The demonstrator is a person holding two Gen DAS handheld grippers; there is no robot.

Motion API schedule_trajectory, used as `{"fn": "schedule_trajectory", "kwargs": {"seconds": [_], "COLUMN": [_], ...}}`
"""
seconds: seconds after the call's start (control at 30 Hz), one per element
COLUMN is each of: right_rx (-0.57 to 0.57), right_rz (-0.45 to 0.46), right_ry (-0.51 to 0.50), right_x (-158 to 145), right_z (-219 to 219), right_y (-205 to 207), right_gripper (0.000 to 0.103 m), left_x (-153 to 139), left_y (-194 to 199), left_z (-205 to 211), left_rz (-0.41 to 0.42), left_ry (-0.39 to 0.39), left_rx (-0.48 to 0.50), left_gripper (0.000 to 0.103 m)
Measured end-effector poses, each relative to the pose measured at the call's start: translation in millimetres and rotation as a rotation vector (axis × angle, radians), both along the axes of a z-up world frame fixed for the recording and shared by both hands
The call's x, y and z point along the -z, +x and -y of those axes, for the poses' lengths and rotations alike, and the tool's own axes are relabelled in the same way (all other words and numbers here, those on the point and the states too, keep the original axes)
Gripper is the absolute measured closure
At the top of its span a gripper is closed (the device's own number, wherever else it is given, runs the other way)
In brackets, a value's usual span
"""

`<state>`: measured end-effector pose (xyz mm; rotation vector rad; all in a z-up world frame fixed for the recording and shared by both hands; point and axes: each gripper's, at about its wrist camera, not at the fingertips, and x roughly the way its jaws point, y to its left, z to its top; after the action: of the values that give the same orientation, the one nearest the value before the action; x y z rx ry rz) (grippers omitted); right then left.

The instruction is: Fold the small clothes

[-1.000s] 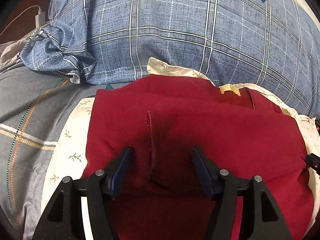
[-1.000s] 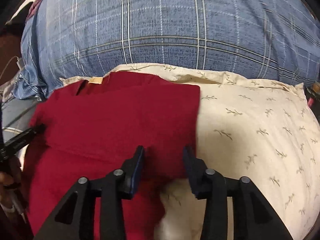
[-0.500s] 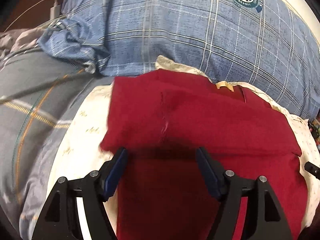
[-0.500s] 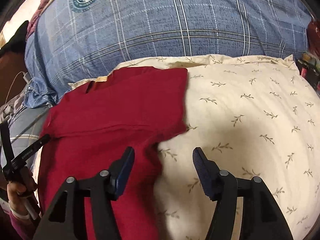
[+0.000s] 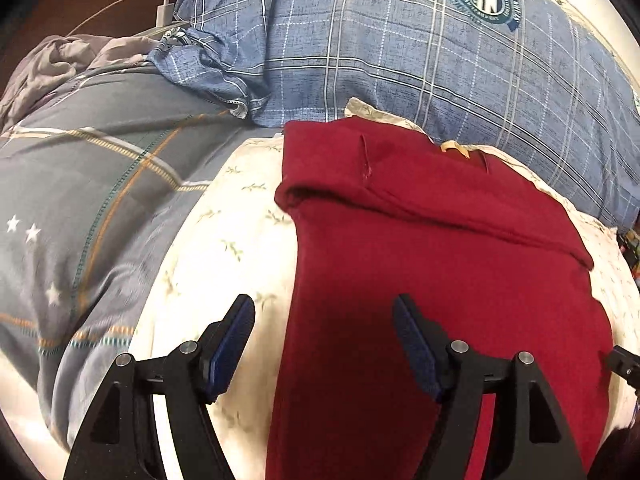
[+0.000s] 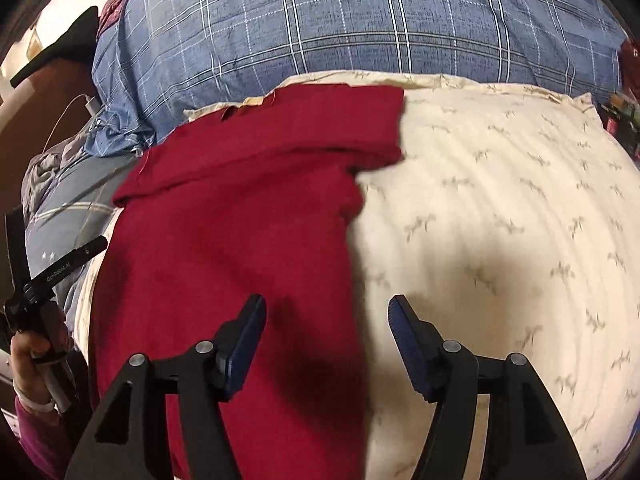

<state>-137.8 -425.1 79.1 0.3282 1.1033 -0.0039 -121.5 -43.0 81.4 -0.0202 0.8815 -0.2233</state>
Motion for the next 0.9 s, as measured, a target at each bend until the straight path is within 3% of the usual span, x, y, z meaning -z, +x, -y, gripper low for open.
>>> {"fn": "schedule_trajectory", "kwargs": {"seconds": [0.53, 0.9], "right_rx": [-0.005, -0.042], "right_rz": [-0.034, -0.055], "right_ry": [0.028, 0.127], "right_x": [10, 8], "right_z": [-4, -2], "right_y": [-43, -65], "right_gripper": [0.034, 0.033], "left_x": [-11, -9], "left_y": [-57, -85], "left_z": [-20, -50], "left_rz": [-0.009, -0.123], "left_ry": [-0.011, -0.072], "left_rx": [0.078, 0.139], "left_gripper": [0.032, 0.032]}}
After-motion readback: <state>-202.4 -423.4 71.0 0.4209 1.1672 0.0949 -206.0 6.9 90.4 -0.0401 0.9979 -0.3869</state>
